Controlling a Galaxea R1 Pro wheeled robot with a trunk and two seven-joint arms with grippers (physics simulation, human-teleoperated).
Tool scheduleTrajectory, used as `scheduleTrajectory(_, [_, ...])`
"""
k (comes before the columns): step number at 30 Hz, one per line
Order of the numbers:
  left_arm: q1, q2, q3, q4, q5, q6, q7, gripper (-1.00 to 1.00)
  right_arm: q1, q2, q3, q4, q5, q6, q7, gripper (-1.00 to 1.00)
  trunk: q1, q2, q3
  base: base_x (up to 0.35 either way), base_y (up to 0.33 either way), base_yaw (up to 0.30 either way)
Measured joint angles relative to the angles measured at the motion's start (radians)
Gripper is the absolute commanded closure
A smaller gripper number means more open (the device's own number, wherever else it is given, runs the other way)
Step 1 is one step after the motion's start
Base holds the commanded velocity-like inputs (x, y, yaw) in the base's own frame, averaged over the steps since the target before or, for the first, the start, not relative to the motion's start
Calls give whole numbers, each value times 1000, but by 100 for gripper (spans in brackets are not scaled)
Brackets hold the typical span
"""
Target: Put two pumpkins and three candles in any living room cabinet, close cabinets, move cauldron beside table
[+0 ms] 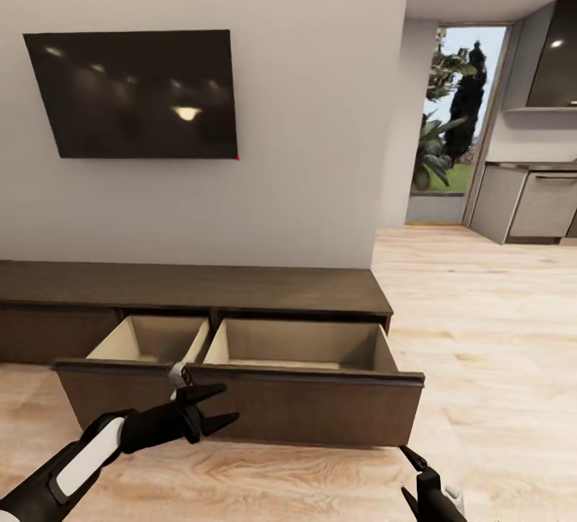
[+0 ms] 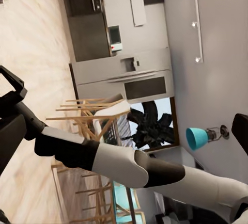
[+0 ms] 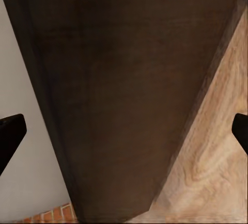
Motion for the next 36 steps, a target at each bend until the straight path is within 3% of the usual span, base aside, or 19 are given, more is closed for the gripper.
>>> scheduleTrajectory(14, [0,0,1,0,-1,-2,0,-100,0,1,1,-2,1,-1,-23,-100,0,0,0,-238,-192,292])
scheduleTrajectory(36, [0,0,7,4,3,-2,0,-100,0,5,2,-3,1,-7,-45,-100,-1,0,0,-8,-18,293])
